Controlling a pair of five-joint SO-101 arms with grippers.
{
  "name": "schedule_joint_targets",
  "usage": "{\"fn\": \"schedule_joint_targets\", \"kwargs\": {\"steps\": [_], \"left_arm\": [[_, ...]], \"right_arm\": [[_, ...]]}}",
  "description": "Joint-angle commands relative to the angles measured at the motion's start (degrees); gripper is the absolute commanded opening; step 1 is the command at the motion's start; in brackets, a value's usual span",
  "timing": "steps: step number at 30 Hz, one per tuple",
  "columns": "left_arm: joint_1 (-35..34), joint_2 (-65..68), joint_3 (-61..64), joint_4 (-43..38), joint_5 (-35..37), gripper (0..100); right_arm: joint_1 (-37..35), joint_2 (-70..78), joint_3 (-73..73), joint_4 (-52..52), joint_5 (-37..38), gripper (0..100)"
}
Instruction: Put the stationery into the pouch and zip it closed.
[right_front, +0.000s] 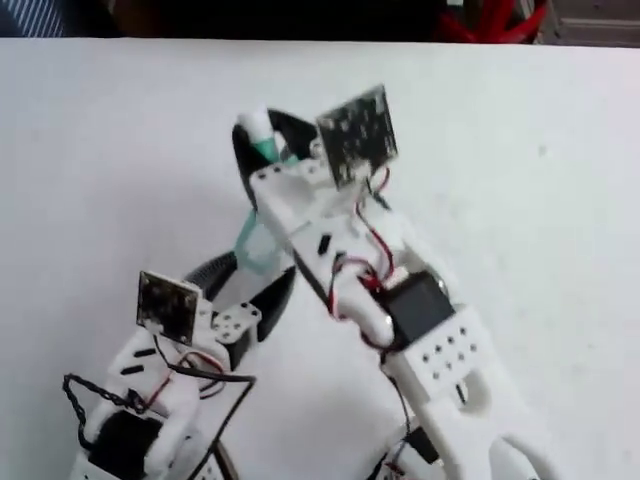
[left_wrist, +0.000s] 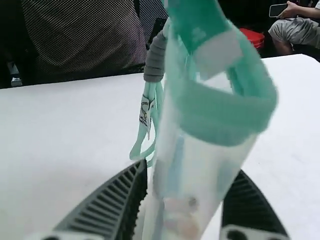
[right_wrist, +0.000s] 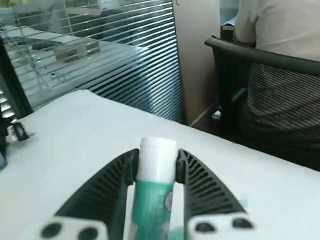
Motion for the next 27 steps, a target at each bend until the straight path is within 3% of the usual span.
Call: {"fn": "schedule_joint_targets", "kwargs": {"steps": [1,11,17,22,27], "left_arm": [[0.3,0.2,-0.6,-3.3,0.4,23],[0.3,0.2,0.0,-4.4,0.4,19],[0.3,0.2,-0.1,-4.4,0.4,18],[0.3,0.2,0.0,-6.2,0.3,7],[0.3,0.2,0.0,-6.3,-3.9,5]], "right_arm": [[-2.2,-7.7,6.9,-1.0,-0.5,1.7],[-2.5,-20.3,16.3,1.6,4.0,1.7],[-5.8,-26.9,18.6,4.9,10.9,1.8],[-7.1,-29.9,18.7,5.7,13.0,1.8],[-6.7,-30.3,22.2,5.4,13.3,1.8]]}}
